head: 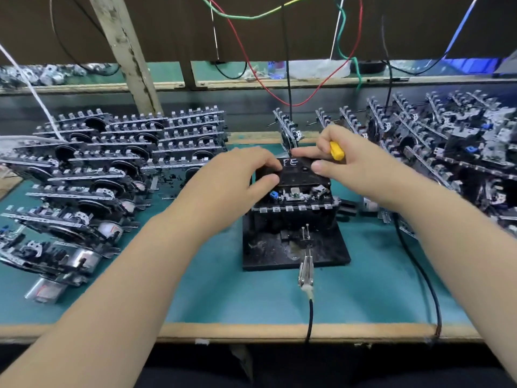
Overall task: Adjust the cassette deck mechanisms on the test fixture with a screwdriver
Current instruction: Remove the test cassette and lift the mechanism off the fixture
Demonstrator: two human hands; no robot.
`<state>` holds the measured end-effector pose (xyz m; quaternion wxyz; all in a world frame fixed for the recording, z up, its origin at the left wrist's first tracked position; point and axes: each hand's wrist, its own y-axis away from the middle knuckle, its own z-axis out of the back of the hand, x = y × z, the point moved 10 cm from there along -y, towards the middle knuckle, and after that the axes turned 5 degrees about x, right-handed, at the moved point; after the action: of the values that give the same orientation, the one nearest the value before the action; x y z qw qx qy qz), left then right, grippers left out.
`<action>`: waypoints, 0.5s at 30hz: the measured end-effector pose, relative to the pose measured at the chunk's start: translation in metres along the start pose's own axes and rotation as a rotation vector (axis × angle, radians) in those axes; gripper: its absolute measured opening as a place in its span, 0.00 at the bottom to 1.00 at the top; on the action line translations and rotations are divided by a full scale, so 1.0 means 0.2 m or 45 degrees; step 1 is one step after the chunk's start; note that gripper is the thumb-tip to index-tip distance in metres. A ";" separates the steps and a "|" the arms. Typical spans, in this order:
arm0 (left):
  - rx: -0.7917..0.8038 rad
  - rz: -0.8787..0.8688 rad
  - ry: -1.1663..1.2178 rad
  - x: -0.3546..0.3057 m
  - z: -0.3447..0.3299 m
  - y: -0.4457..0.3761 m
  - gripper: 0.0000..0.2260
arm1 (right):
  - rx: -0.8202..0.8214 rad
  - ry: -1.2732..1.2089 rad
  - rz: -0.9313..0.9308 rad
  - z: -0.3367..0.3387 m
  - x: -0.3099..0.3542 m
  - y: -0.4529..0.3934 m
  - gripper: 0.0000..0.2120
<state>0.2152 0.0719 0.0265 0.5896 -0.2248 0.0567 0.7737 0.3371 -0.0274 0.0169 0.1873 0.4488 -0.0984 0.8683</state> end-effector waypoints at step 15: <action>0.144 -0.106 -0.299 -0.09 0.00 -0.05 0.41 | -0.271 -0.350 0.006 -0.04 -0.13 0.04 0.12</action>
<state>0.2272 0.0597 0.0357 0.6354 -0.1014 0.0216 0.7652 0.3411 -0.0380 -0.0098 0.2164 0.5407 -0.2157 0.7837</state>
